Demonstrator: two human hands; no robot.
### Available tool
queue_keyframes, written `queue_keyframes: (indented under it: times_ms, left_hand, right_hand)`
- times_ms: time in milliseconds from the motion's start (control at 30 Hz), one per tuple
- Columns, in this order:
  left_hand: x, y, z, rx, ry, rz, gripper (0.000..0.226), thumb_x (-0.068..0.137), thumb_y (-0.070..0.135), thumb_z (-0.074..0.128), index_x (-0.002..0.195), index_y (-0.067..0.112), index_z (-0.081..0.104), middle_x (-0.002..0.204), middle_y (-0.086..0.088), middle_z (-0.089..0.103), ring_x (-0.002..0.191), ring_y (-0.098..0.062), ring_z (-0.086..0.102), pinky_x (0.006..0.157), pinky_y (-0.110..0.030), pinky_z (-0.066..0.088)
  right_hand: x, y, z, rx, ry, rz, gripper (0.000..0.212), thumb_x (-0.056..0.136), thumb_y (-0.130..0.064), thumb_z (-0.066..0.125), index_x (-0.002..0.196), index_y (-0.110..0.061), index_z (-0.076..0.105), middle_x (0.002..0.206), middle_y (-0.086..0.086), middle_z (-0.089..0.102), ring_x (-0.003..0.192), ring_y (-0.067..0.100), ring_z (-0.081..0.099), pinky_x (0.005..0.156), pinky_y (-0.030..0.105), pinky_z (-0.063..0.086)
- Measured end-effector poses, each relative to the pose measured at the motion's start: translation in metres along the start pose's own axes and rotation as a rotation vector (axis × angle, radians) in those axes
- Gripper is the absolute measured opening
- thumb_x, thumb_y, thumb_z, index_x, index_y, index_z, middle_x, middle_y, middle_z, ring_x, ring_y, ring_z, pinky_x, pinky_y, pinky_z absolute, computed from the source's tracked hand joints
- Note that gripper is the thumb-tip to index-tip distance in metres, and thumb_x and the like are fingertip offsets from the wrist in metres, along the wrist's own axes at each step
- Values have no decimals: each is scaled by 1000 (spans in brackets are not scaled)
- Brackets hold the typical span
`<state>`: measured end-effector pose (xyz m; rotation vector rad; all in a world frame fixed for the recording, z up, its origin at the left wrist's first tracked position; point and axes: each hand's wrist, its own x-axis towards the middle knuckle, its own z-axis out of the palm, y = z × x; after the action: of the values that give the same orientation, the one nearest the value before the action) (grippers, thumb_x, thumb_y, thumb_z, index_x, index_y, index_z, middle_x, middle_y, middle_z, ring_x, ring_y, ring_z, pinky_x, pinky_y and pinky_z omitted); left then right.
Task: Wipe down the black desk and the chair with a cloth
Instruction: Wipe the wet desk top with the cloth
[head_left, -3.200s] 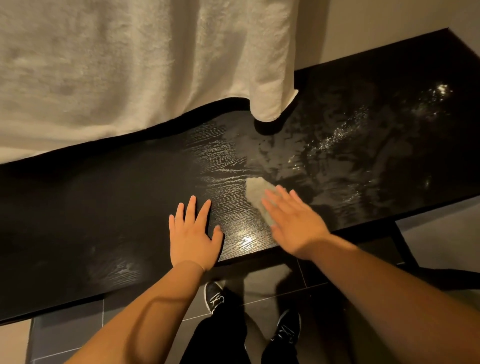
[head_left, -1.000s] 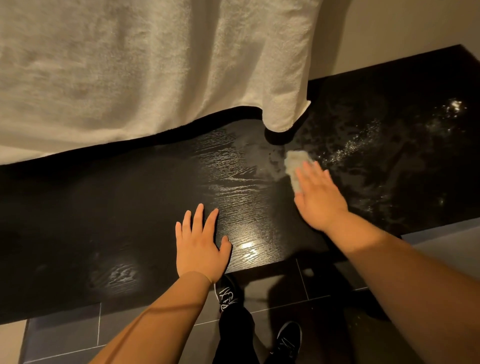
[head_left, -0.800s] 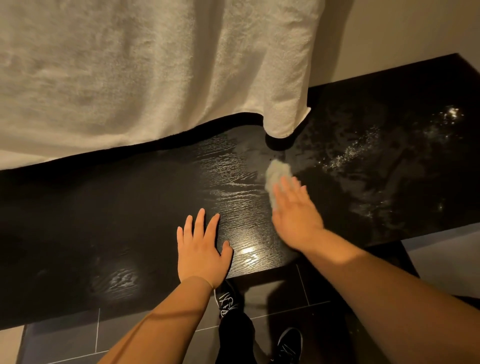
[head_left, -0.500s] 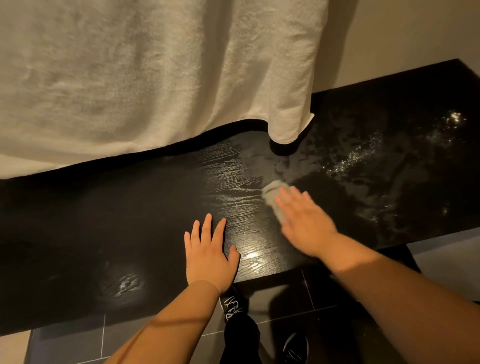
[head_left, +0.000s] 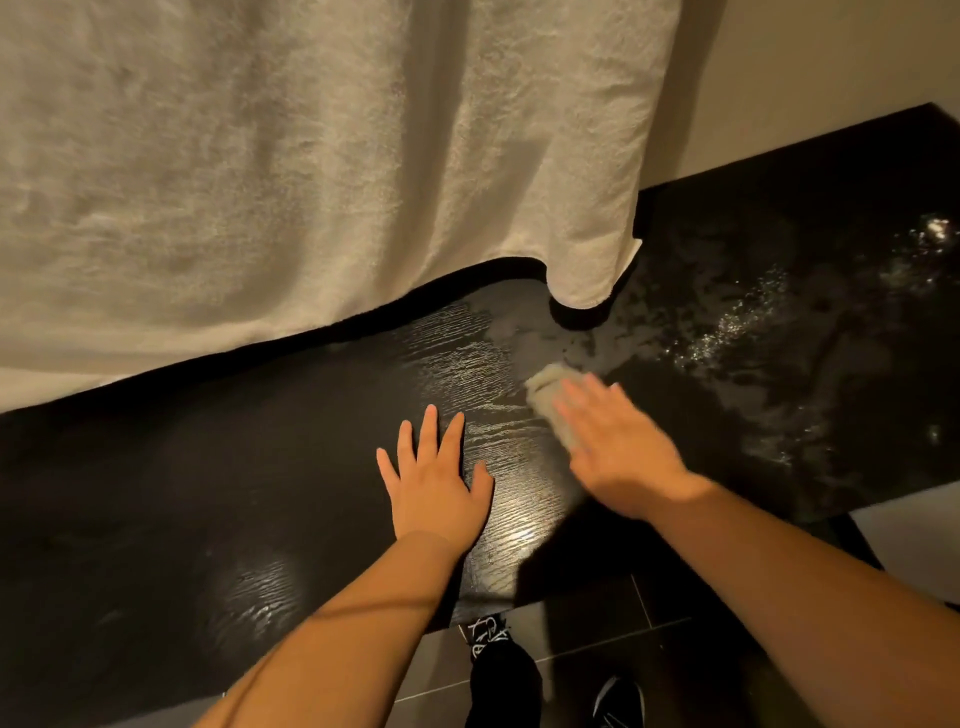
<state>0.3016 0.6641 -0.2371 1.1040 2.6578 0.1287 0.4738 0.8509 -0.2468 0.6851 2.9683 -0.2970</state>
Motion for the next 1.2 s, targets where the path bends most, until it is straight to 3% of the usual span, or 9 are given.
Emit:
queue_keyframes:
  times_ms: [133,200,433,533,700,833,967,1100,1200]
  left_hand:
    - [30,1,-6,-8,-11,14,70,98,60,35,164,42,19,175,8,4,161,-28,-3,126,-64,-4]
    - [43,2,-9,-2,-3,35,70,98,59,36,164,39,21,175,5,7,161,-29,-1,127,-63,-2]
    - [51,-1,-5,43,60,66,73,95,60,31,164,36,24,175,1,10,161,-30,3,128,-59,3]
    - [54,-1,-5,55,51,73,74,95,60,30,164,36,22,175,1,8,161,-30,2,129,-59,4]
    - [54,0,-5,55,56,65,74,94,59,31,164,36,23,175,1,9,161,-29,2,129,-58,4]
    - [56,2,-7,56,61,49,78,93,59,33,165,33,20,175,1,8,161,-28,3,129,-57,4]
    - [57,3,-8,55,63,18,83,93,62,32,167,28,17,176,-1,5,161,-26,0,130,-56,2]
    - [58,3,-7,41,63,-24,82,95,64,34,167,31,13,176,-1,2,162,-26,-3,129,-57,-1]
    - [58,4,-6,46,60,-39,82,96,65,33,167,31,9,176,-1,-1,162,-26,-5,129,-56,-1]
  right_hand:
    - [25,33,-11,33,66,393,75,90,-40,26,158,-8,31,166,17,23,153,41,19,124,53,14]
    - [34,16,-4,75,127,454,73,92,-39,33,159,-10,29,167,18,20,153,41,15,126,51,9]
    - [26,-32,10,56,97,-91,67,91,-31,49,153,-10,42,165,13,29,153,36,21,125,51,19]
    - [36,21,1,-44,66,59,70,90,-26,56,154,-4,38,163,21,30,151,45,24,123,59,19]
    - [50,47,-13,56,149,479,77,86,-37,35,156,-6,34,165,21,22,151,43,21,124,55,16]
    - [59,-21,6,59,164,206,73,90,-35,42,156,-4,34,163,27,23,149,47,24,121,58,22]
    - [53,-29,11,94,106,-120,69,88,-34,45,152,-9,43,164,15,32,153,37,22,125,52,18]
    - [69,31,-5,24,78,78,69,85,-31,40,148,-3,44,150,24,43,143,47,35,119,57,22]
    - [76,39,-16,87,118,332,65,89,-31,42,150,-7,36,157,21,33,151,41,19,124,53,14]
